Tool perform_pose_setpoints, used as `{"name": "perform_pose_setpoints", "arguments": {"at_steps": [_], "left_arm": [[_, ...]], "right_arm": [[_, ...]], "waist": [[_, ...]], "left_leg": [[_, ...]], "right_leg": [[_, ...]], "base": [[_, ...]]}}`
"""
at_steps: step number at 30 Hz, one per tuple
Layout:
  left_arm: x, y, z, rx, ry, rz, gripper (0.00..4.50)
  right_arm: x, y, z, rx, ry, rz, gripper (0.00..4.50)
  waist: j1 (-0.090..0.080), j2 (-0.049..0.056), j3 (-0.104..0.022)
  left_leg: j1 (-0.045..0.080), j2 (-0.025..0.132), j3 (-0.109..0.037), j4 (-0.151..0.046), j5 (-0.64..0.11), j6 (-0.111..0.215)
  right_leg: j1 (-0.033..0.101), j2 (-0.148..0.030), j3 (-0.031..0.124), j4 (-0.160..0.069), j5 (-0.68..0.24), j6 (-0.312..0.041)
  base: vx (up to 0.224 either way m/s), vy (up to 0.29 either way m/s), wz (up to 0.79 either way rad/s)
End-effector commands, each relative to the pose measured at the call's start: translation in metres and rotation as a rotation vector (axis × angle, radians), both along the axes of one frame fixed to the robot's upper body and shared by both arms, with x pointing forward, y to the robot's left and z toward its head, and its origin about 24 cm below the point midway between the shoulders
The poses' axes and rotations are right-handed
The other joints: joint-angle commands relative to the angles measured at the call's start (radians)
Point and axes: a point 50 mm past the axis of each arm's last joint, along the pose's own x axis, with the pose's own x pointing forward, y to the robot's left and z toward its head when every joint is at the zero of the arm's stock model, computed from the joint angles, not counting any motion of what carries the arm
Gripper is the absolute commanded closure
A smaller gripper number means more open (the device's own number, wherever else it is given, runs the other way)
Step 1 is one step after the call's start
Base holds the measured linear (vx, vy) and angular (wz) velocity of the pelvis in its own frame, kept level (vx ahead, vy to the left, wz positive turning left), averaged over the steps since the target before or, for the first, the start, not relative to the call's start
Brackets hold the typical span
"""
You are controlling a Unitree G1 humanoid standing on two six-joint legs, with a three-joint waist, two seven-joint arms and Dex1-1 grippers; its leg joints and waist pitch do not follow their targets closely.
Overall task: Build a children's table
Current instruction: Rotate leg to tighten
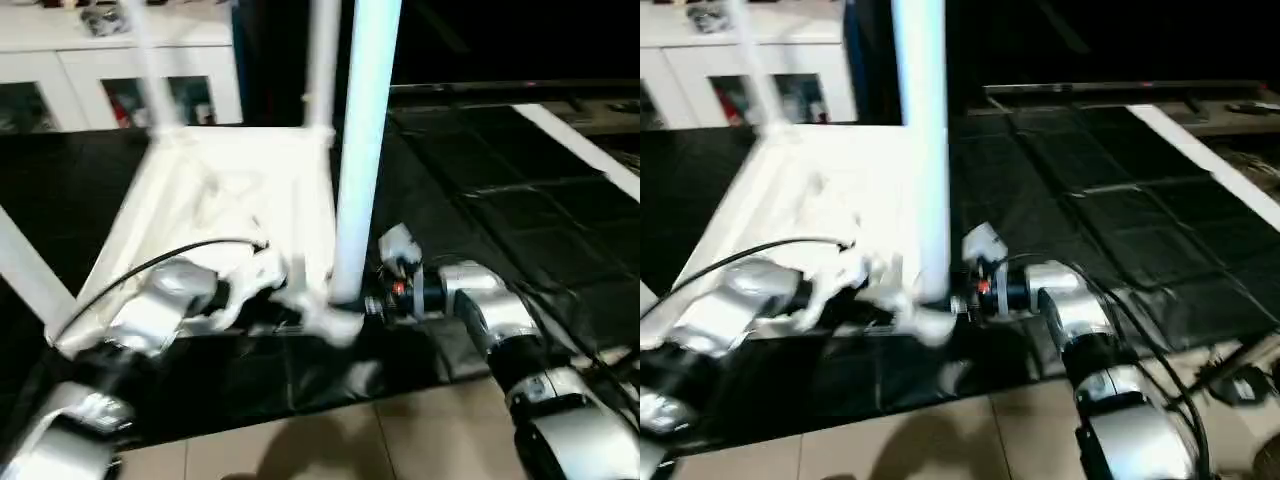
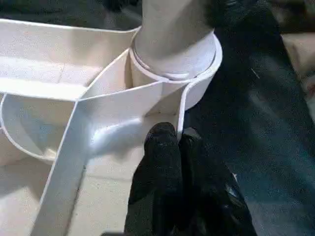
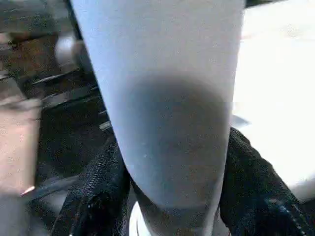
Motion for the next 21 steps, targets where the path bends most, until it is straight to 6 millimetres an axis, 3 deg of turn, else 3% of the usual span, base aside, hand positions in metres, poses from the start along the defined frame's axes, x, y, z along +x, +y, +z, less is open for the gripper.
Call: {"name": "perform_pose_setpoints", "arguments": {"at_steps": [1,3,6,7,10,11,12,14,15,17,19,20,21], "left_arm": [[0.016,0.001,0.008,-0.025,-0.051,0.186,4.50],[0.018,-0.001,0.009,-0.034,-0.055,0.199,4.50],[0.021,-0.008,0.012,-0.052,-0.068,0.201,4.50],[0.022,-0.015,0.014,-0.047,-0.082,0.145,4.50],[0.020,-0.019,0.015,-0.021,-0.110,0.053,4.50],[0.019,-0.018,0.015,-0.011,-0.114,0.028,4.50],[0.018,-0.017,0.016,-0.004,-0.123,0.004,4.50],[0.017,-0.013,0.015,0.012,-0.123,-0.018,4.50],[0.017,-0.010,0.016,0.026,-0.143,-0.046,4.50],[0.016,-0.005,0.016,0.044,-0.157,-0.072,4.50],[0.015,-0.001,0.017,0.049,-0.167,-0.089,4.50],[0.016,0.000,0.018,0.047,-0.166,-0.089,4.50],[0.016,0.001,0.018,0.045,-0.168,-0.090,4.50]], "right_arm": [[-0.003,0.019,-0.012,0.024,0.079,-0.076,2.46],[-0.001,0.020,-0.013,0.032,0.095,-0.124,2.47],[0.006,0.027,-0.013,0.063,0.133,-0.240,2.47],[0.014,0.034,-0.011,0.067,0.164,-0.360,2.47],[0.016,0.041,-0.007,0.032,0.113,-0.360,2.47],[0.014,0.043,-0.005,0.034,0.095,-0.339,2.47],[0.014,0.043,-0.005,0.026,0.082,-0.335,2.12],[0.013,0.042,-0.006,-0.007,0.052,-0.329,1.91],[0.012,0.041,-0.005,-0.011,0.036,-0.317,1.77],[0.010,0.041,-0.004,-0.014,0.013,-0.283,1.68],[0.009,0.039,-0.002,-0.028,-0.024,-0.257,1.59],[0.009,0.039,-0.001,-0.036,-0.046,-0.244,1.34],[0.009,0.038,0.000,-0.043,-0.065,-0.242,1.28]], "waist": [[-0.004,0.001,-0.059],[-0.016,-0.002,-0.061],[-0.024,0.002,-0.063],[-0.025,0.000,-0.063],[-0.036,0.000,-0.065],[-0.038,0.003,-0.064],[-0.038,0.005,-0.065],[-0.041,0.003,-0.068],[-0.041,0.008,-0.069],[-0.042,0.005,-0.070],[-0.037,0.010,-0.077],[-0.032,0.012,-0.077],[-0.027,0.013,-0.075]], "left_leg": [[0.002,-0.003,0.000,-0.068,-0.247,0.002],[-0.002,-0.003,-0.001,-0.068,-0.240,0.012],[-0.003,-0.002,-0.001,-0.067,-0.226,0.017],[-0.002,-0.003,0.000,-0.067,-0.223,0.019],[-0.009,-0.003,-0.003,-0.069,-0.207,0.010],[-0.003,-0.001,-0.001,-0.067,-0.217,0.013],[-0.006,0.001,-0.002,-0.068,-0.210,0.017],[-0.009,0.002,-0.001,-0.068,-0.187,0.019],[-0.006,0.002,0.000,-0.067,-0.182,0.020],[-0.007,0.001,0.002,-0.066,-0.169,0.027],[-0.007,0.002,0.005,-0.060,-0.116,0.035],[-0.005,0.002,0.008,-0.058,-0.103,0.042],[-0.006,0.004,0.008,-0.059,-0.110,0.044]], "right_leg": [[0.046,-0.071,0.036,-0.102,-0.488,-0.107],[0.048,-0.071,0.035,-0.103,-0.471,-0.109],[0.048,-0.069,0.037,-0.099,-0.419,-0.129],[0.047,-0.068,0.037,-0.098,-0.409,-0.132],[0.051,-0.068,0.037,-0.092,-0.368,-0.140],[0.046,-0.069,0.040,-0.091,-0.349,-0.151],[0.050,-0.069,0.040,-0.087,-0.320,-0.161],[0.053,-0.068,0.042,-0.077,-0.247,-0.180],[0.052,-0.067,0.042,-0.075,-0.226,-0.189],[0.056,-0.067,0.043,-0.073,-0.188,-0.201],[0.059,-0.065,0.045,-0.059,-0.076,-0.231],[0.055,-0.063,0.044,-0.055,-0.030,-0.244],[0.055,-0.063,0.043,-0.055,-0.024,-0.249]], "base": [[0.000,0.000,0.00],[0.000,0.000,0.00],[0.000,0.000,0.00],[0.000,0.000,0.00],[0.000,0.000,0.00],[0.000,0.000,0.00],[0.000,0.000,0.00],[0.000,0.000,0.00],[0.000,0.000,0.00],[0.000,0.000,0.00],[0.000,0.000,0.00],[0.000,0.000,0.00],[0.000,0.000,0.00]]}}
